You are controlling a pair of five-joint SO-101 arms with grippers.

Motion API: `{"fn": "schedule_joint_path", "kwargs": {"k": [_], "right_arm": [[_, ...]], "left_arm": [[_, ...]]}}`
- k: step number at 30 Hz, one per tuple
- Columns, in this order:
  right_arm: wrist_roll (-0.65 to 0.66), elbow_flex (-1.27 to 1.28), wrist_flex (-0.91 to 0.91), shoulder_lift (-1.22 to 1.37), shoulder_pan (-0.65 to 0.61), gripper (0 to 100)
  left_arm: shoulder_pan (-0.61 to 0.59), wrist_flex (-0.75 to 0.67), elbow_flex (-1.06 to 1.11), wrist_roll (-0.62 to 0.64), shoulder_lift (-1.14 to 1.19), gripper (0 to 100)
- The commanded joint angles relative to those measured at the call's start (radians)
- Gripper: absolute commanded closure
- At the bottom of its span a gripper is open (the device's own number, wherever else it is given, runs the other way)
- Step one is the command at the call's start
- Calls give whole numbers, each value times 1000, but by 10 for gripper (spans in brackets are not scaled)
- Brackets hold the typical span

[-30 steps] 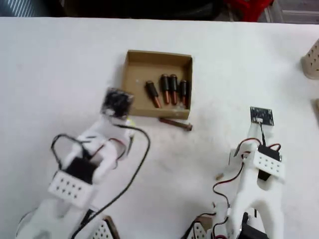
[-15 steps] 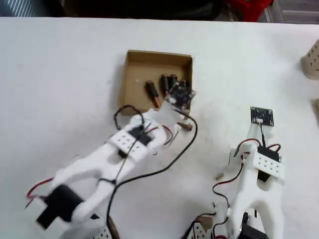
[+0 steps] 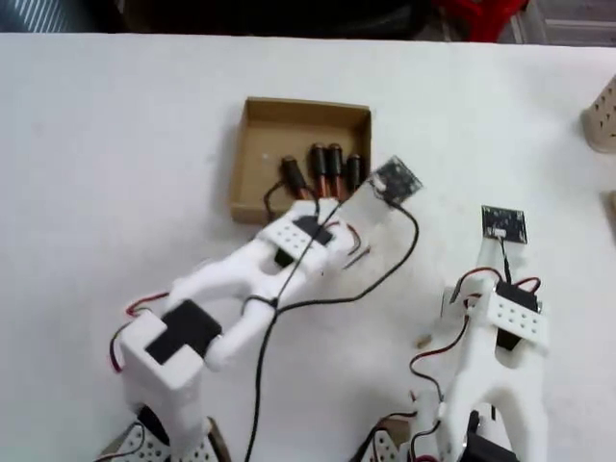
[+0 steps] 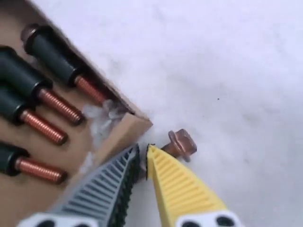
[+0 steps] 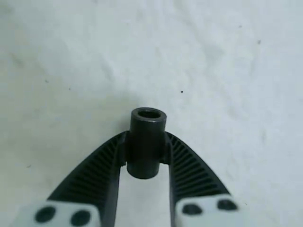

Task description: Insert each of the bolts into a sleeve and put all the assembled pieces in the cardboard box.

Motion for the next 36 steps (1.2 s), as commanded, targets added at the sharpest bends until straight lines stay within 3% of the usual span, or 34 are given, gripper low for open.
{"fn": "schedule_joint_path", "kwargs": {"k": [1, 10, 16, 26, 36], "right_arm": [[-2, -3, -13, -28, -10, 981], [0, 9, -15, -30, -10, 981], [0, 9, -15, -30, -10, 981], [0, 9, -15, -30, -10, 981], [0, 9, -15, -30, -10, 981]], "left_arm": [[7, 57, -132, -249, 22, 932], [58, 127, -150, -578, 54, 932], [71, 284, -155, -756, 53, 932], [74, 431, -150, -781, 35, 936], [25, 506, -143, -776, -177, 906]]}}
